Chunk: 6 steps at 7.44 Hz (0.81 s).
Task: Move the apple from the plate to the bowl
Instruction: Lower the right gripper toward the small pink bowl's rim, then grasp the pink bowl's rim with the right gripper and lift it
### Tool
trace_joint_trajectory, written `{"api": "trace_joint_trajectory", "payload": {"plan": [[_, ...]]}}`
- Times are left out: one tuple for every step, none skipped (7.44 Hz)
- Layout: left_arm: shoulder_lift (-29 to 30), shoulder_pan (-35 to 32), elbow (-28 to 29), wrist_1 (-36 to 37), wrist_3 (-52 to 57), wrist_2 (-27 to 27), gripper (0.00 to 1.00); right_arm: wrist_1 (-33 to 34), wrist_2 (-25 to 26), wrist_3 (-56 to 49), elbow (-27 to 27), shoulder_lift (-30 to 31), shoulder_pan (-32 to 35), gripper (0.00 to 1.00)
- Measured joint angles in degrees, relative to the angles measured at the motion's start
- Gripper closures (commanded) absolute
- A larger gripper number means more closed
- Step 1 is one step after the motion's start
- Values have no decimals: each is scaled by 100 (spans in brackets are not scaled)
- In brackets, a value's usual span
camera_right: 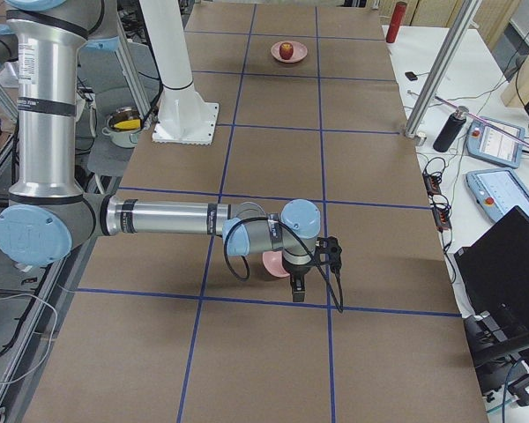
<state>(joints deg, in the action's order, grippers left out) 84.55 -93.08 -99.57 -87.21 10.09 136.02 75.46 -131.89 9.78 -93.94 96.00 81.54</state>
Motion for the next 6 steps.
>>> {"api": "trace_joint_trajectory", "payload": {"plan": [[0, 0, 0, -6, 8, 0, 2, -702, -1, 466, 83, 168, -309, 0], [-1, 0, -1, -11, 14, -3, 2, -1409, 5, 804, 297, 287, -553, 0], [-9, 0, -3, -14, 18, -3, 2, -1958, 14, 1092, 518, 327, -745, 3], [-21, 0, -7, -15, 21, 0, 2, -2328, 24, 1375, 644, 328, -934, 32], [-29, 0, -7, -15, 25, 2, 2, -2542, 31, 1552, 699, 333, -1095, 68], [-32, 0, -4, -16, 27, 3, 2, -2629, 39, 1644, 722, 336, -1234, 100]]}}
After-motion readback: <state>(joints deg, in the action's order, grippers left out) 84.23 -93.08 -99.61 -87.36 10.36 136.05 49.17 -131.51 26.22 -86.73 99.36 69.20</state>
